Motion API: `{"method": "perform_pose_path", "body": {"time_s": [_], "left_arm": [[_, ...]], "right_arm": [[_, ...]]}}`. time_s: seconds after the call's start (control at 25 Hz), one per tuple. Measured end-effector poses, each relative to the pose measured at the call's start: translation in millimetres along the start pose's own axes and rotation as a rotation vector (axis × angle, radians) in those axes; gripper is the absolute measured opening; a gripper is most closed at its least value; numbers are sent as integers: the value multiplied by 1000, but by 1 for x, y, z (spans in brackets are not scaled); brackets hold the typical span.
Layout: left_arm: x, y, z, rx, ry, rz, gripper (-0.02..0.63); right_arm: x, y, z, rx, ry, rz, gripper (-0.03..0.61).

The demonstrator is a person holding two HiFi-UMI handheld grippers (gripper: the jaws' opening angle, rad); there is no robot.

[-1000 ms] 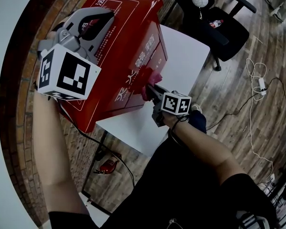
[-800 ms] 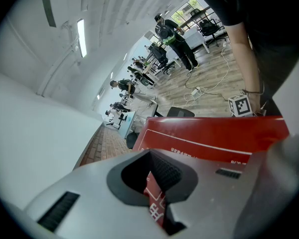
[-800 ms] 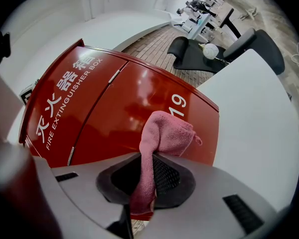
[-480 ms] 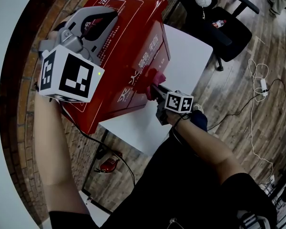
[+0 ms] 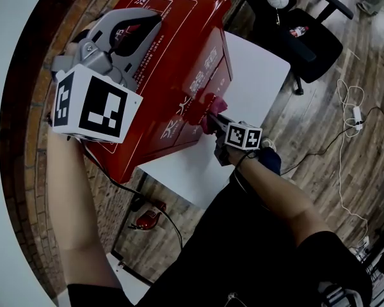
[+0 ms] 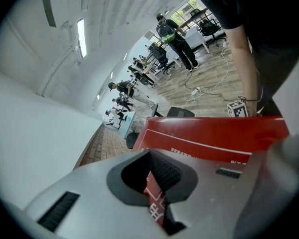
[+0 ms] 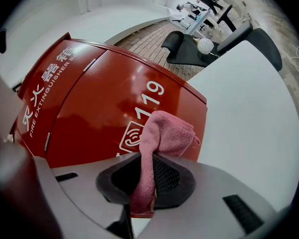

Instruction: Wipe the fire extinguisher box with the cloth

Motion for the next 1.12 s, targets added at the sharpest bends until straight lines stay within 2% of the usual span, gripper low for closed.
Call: {"method": "perform_pose_path", "body": {"time_s": [0.4, 1.12], "left_arm": [[1, 1, 2, -15, 2, 23, 17], [1, 2, 2, -15, 2, 20, 17]], "right_arm": [[-32, -14, 14, 57, -45, -13, 64], [-79, -34, 36, 140, -147, 0, 64]]}}
Point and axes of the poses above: the fingertips, and each gripper's own axes: z forward along the fingers, x to its left, y out of its top, the point moved 6 cm from there along -z, backward along the fingers, and after that the axes turned 2 degrees about z, right-handed, at the moved point
